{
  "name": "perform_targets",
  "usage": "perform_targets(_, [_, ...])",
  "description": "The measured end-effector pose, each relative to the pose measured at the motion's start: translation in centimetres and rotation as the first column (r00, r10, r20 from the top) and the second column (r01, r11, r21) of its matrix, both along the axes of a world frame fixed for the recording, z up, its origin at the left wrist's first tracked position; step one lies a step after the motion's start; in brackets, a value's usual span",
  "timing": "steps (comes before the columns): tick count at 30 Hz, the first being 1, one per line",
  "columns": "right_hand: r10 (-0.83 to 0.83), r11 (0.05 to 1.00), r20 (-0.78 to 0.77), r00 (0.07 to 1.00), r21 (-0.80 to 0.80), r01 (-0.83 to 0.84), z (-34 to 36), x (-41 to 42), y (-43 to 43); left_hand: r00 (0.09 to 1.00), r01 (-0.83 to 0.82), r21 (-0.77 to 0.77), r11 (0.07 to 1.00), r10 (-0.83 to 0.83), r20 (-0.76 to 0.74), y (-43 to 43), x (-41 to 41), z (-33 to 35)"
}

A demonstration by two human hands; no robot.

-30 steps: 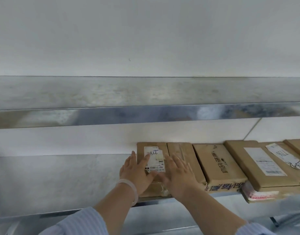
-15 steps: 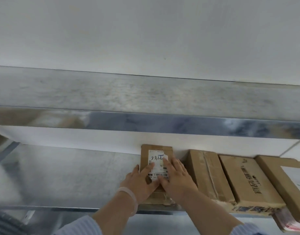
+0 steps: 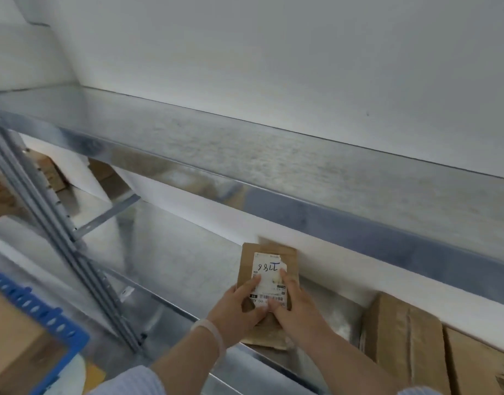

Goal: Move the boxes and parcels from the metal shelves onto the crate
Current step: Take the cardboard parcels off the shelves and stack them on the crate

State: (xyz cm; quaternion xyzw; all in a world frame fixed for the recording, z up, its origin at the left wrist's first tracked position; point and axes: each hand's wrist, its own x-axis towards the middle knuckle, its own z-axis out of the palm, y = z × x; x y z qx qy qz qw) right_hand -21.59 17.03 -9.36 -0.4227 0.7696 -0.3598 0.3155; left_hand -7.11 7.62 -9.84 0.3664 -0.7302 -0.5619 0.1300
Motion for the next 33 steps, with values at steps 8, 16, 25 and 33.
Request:
perform_targets(8, [0.321,0.942,-0.054,0.946,-0.089,-0.325,1.5,6.5,-4.4,0.907,-0.422,-0.121,0.899,0.419,-0.052,2.2,8.7,1.7])
perform_targets(16, [0.56,0.81,-0.011,0.828,-0.205,-0.55,4.5,17.3,-8.1,0.699,-0.707,-0.225,0.67,0.711,-0.079,2.8,19.5,5.1])
perform_targets(25, [0.621,0.754,-0.017,0.784,-0.261,-0.603,6.7,30.1,-12.7,0.572,-0.798,-0.291,0.528,0.815,-0.09,0.8,31.7,7.2])
perform_targets(33, [0.631,0.742,-0.024,0.775,-0.271,-0.613,6.6,40.5,-16.3,0.58,-0.793,-0.287,0.537,0.81,-0.087,-2.6,42.0,7.8])
